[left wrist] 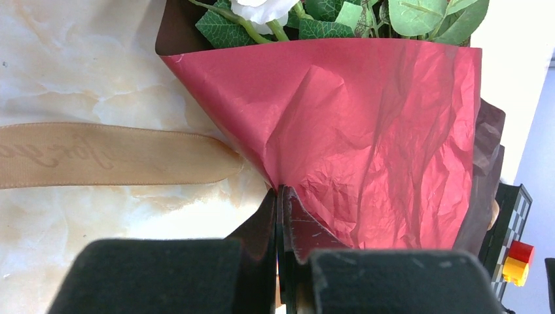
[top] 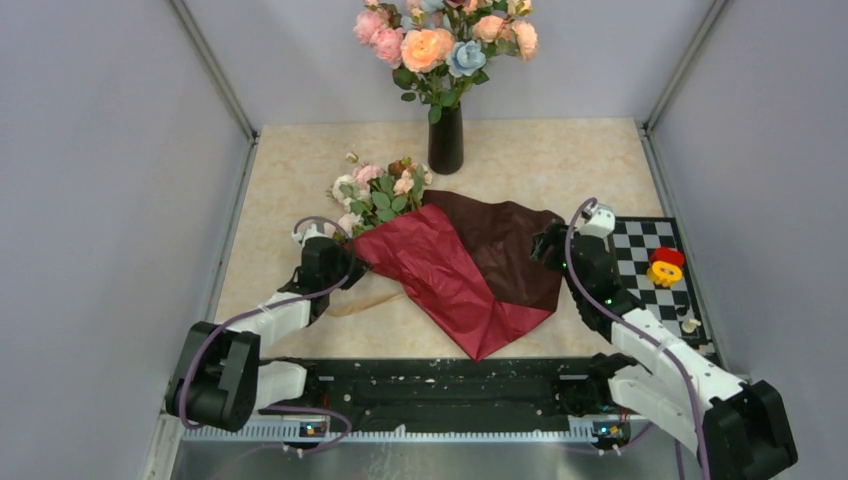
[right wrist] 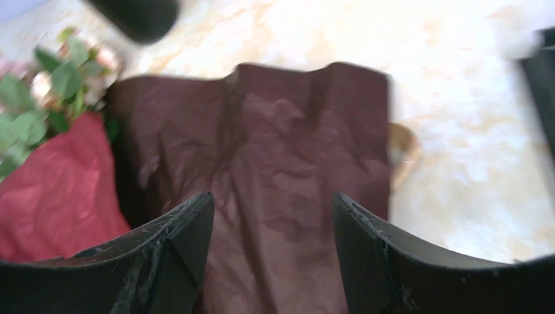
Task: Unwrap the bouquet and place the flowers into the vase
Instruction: Unfold the wrapping paper at the center of the board.
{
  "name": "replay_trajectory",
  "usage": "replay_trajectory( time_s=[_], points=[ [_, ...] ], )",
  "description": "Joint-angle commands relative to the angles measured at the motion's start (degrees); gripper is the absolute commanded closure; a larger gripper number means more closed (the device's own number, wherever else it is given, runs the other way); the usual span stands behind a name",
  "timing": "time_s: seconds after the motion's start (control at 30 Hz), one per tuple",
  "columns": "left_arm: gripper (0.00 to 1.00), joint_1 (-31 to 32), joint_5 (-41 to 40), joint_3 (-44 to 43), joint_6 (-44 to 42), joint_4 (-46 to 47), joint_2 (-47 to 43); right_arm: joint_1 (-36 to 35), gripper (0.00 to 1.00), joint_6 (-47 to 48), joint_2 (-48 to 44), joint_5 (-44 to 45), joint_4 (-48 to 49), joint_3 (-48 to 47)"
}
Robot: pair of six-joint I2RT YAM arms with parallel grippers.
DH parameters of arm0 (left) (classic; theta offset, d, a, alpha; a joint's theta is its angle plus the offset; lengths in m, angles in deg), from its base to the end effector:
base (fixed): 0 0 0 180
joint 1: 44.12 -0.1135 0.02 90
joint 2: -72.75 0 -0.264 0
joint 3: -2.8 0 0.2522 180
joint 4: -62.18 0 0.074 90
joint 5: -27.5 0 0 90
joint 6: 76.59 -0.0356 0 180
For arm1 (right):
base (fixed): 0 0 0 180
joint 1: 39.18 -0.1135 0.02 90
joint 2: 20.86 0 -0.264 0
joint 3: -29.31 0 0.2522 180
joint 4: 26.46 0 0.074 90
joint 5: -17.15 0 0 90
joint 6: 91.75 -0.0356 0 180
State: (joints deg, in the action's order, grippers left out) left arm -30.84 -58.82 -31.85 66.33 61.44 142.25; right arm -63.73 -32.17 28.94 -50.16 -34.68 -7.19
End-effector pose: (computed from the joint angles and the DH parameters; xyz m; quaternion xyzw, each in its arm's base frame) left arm 0.2171 -0.0536 0.1529 -0.2876 0.8412 -0.2735 0.3672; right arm 0.1826 0.0683 0.2179 0.1520 0.8038 0.1103 0.5645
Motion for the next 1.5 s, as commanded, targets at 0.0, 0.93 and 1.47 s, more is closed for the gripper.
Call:
replay_trajectory(
  time_s=[0.0,0.93,1.47],
  points=[
    [1.0,-0.01,1.4,-0.37,-0.81,1.04,-0.55,0.21,0.35,8.11,3.26,-19.59,3.6,-4.78],
    [1.0,-0.01,1.33,0.23,-0.45,0.58,-0.77,-10.66,0.64,7.99,47.98,-36.18,-1.42,-26.55],
    [1.0,-0.01,0.36,0.41,-0.67,-0.11,-1.18,6.99,0.64,8.25,47.16,-32.77,-2.99,-23.97]
  ],
)
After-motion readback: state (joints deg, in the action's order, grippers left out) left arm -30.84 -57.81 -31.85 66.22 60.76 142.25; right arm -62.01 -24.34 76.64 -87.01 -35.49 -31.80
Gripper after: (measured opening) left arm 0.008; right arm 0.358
